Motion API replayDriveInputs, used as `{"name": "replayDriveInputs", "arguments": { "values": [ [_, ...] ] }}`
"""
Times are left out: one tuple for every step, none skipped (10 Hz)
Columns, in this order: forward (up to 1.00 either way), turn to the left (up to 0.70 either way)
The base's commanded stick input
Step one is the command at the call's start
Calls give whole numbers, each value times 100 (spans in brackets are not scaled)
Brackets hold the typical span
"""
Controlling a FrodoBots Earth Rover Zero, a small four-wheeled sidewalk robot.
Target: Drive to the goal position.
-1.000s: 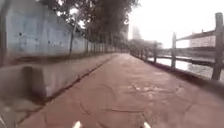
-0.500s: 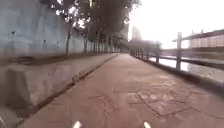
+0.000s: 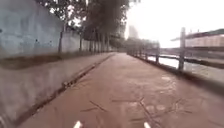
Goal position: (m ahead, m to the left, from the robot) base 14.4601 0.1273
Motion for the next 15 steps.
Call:
{"name": "replayDriveInputs", "arguments": {
  "values": [
    [70, 0],
    [70, 0],
    [70, 0],
    [70, 0],
    [70, 0],
    [70, 0],
    [70, -11],
    [70, -27],
    [70, -27],
    [70, -19],
    [70, 0],
    [70, 0],
    [70, 0],
    [70, 0],
    [70, 0]
  ]
}}
